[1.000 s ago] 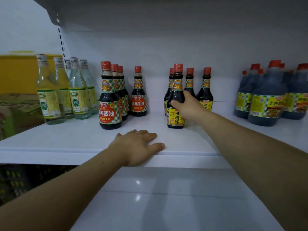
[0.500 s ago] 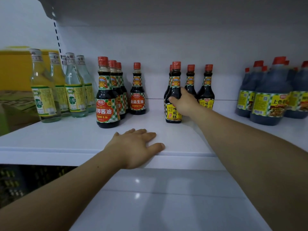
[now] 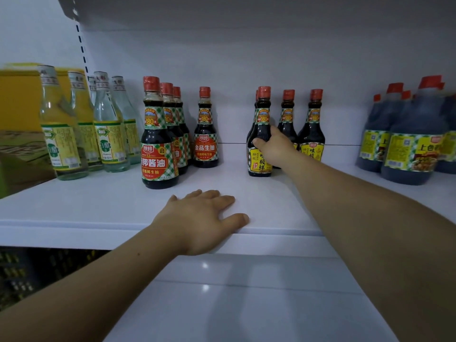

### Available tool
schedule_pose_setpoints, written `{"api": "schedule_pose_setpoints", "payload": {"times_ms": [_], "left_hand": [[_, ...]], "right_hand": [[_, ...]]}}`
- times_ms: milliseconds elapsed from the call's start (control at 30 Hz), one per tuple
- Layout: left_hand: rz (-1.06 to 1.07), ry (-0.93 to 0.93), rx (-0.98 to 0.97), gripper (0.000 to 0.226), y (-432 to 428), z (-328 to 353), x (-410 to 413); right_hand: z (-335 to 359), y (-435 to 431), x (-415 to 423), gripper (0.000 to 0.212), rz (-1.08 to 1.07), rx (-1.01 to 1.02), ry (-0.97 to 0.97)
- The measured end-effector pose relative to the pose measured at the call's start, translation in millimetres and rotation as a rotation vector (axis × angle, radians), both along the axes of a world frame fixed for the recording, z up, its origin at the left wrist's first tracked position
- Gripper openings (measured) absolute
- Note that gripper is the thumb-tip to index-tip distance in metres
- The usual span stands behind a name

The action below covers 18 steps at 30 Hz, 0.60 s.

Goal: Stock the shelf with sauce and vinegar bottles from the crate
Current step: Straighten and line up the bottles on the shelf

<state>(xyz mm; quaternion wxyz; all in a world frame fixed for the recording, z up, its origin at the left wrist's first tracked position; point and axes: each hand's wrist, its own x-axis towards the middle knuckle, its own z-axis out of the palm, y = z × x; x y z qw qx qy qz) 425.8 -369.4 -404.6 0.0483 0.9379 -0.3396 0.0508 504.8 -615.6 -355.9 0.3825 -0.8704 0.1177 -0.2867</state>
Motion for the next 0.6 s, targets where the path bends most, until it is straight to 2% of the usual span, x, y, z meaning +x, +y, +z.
{"api": "schedule_pose_setpoints", "payload": {"times_ms": [200, 333, 467, 600], "left_hand": [[0.003, 0.003, -0.012, 0.075, 0, -2, -1], [0.004, -0.002, -0.012, 0.075, 0, -1, -2], [0.004, 0.004, -0.01, 0.075, 0, -1, -3], [-0.003, -0.008, -0.017, 0.074, 0, -2, -2]], "right_hand": [[-7, 4, -1, 0.056, -0.03, -0.006, -0.02], [-15, 13, -3, 0.072, -0.107, -0.096, -0.083], [-19, 12, -6, 0.093, -0.104, -0.25, -0.019], [-18, 11, -5, 0.099, -0.101, -0.255, 0.017]]}}
